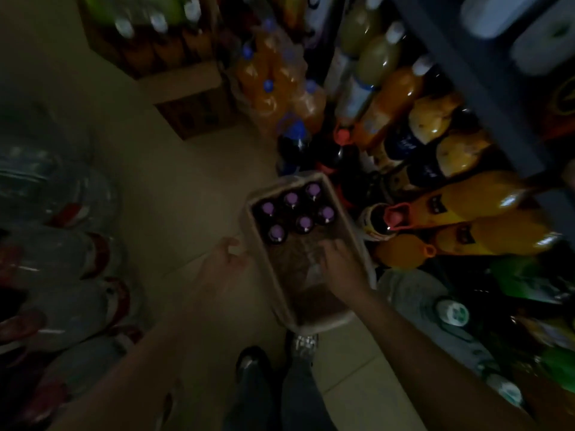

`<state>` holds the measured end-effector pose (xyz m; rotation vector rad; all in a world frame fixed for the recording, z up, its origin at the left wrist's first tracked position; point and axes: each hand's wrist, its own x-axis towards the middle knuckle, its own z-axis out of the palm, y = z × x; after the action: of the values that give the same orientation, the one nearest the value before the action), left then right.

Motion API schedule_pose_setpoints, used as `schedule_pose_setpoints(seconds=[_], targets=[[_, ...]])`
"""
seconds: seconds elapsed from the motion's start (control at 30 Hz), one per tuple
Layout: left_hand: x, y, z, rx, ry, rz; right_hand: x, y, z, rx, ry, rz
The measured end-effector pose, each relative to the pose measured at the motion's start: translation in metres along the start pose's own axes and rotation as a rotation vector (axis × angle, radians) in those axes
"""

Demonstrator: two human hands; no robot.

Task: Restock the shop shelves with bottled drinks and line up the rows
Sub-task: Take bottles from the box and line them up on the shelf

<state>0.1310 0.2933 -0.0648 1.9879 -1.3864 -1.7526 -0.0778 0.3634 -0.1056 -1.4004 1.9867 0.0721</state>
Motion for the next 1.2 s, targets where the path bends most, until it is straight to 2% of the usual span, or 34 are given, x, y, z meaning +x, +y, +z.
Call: schedule_pose_setpoints(seconds=[0.07,0.23,0.33,0.43,0.6,0.73,0.8,0.87,0.97,1.0,1.03,1.07,1.13,1.17,1.2], targets=[[0.021,-0.027,0.008,-0.015,-0.025,0.000,0.033,0.002,0.029,0.024,0.053,-0.002],[0.072,-0.081,0.013,-0.008,0.101,0.104,0.120,0.023,0.080,-0.077,0.033,-0.062],[0.089,-0.109,0.011,0.009,0.100,0.122,0.154,0.027,0.102,-0.166,0.007,-0.092],[0.096,-0.117,0.011,0.004,0.068,0.124,0.163,0.027,0.107,-0.228,0.096,-0.087],[0.098,-0.105,0.026,0.107,-0.040,0.188,0.133,0.015,0.082,-0.170,0.037,-0.251],[0.092,-0.076,0.045,0.097,-0.316,0.309,0.098,-0.021,0.009,-0.004,0.039,-0.520],[0.087,-0.065,0.053,-0.066,-0.425,0.313,0.087,-0.042,-0.021,0.122,0.027,-0.626],[0.088,-0.066,0.055,-0.183,-0.331,0.290,0.088,-0.056,-0.028,0.352,0.046,-0.621],[0.097,-0.087,0.037,-0.167,-0.090,0.149,0.111,-0.068,-0.009,0.840,-0.088,-0.338],[0.098,-0.094,0.029,-0.169,-0.044,0.107,0.125,-0.068,0.004,0.900,-0.106,-0.234],[0.099,-0.104,0.022,-0.194,0.004,0.059,0.141,-0.064,0.019,0.814,-0.086,-0.179],[0.098,-0.114,0.015,-0.235,0.046,0.010,0.154,-0.058,0.037,0.583,-0.066,-0.193],[0.092,-0.136,0.000,-0.249,0.133,-0.048,0.168,-0.044,0.077,-0.036,-0.076,-0.257],[0.084,-0.146,-0.007,-0.242,0.160,-0.066,0.169,-0.041,0.096,-0.272,-0.089,-0.286],[0.079,-0.155,-0.014,-0.239,0.176,-0.087,0.168,-0.039,0.111,-0.409,-0.107,-0.296]])
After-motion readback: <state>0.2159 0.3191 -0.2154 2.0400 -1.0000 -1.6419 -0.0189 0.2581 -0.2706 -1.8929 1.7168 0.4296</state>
